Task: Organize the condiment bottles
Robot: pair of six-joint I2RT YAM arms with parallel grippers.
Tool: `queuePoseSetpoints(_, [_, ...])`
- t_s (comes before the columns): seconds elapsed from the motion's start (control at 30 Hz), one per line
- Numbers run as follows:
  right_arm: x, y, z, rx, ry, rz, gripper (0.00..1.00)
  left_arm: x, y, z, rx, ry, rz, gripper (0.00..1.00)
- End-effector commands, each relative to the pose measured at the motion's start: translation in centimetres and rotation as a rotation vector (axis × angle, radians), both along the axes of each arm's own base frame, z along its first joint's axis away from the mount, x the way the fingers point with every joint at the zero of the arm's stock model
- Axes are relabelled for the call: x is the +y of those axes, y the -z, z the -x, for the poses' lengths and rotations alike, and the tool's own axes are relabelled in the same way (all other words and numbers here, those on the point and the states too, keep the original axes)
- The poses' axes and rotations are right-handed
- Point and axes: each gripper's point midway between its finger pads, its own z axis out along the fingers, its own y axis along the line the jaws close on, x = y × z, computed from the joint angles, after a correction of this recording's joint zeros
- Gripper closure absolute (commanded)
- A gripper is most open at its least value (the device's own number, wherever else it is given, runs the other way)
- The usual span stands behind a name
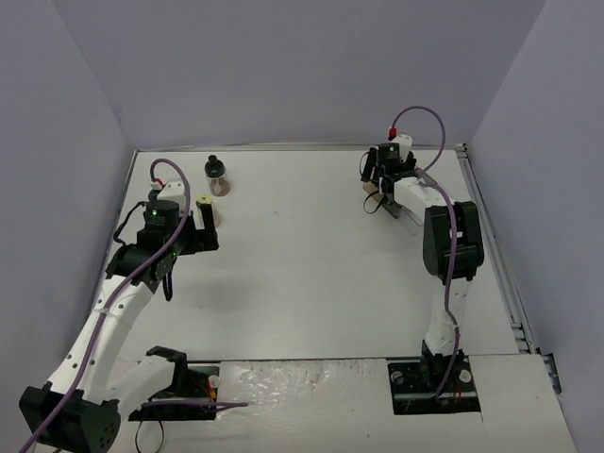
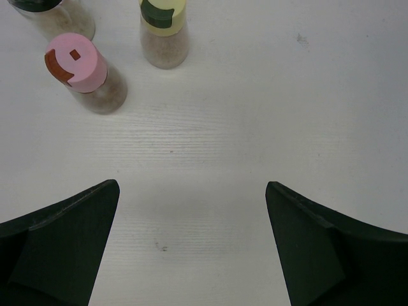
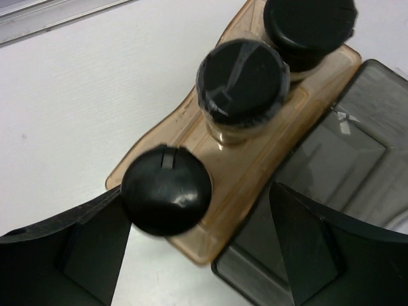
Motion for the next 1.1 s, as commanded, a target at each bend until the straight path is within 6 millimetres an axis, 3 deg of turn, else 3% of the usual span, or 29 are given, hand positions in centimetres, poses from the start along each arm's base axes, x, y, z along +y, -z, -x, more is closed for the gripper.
queuePoseSetpoints(0.0, [0.1,-10.1,1.4,-0.185,-0.013,-0.057,0.14,0.8,-0.7,-1.2,-0.019,-0.074,0.007,0.03])
queuePoseSetpoints(0.1, [0.7,-13.0,3.9,-0.219,-0.063,-0.087,0.05,1.7,-0.6,-1.8,-0.003,-0.134,0.001,0.03])
queuePoseSetpoints(0.2, [0.9,-14.3,6.2,-0.235,-0.099,-0.104,0.01,2.0,0.0,-2.4,0.033,-0.174,0.014,0.03])
queuePoseSetpoints(0.43, [3.4,-19.0,13.7,-0.354,-0.302,-0.184,0.0,6.5,1.3,-5.0,0.088,-0.379,-0.008,0.03])
queuePoseSetpoints(0.6, [5.0,-18.9,17.4,-0.368,-0.41,-0.243,0.0,9.7,2.8,-7.7,0.133,-0.489,0.03,0.03])
queuePoseSetpoints(0.7, [5.4,-18.3,19.1,-0.365,-0.442,-0.266,0.0,10.6,3.9,-9.4,0.163,-0.52,0.039,0.03])
queuePoseSetpoints(0.83, [5.7,-17.6,20.3,-0.355,-0.478,-0.269,0.0,11.8,5.2,-11.2,0.195,-0.547,0.064,0.03])
queuePoseSetpoints(1.07, [5.4,-16.1,21.2,-0.329,-0.482,-0.252,0.0,12.5,7.3,-13.5,0.228,-0.537,0.073,0.16])
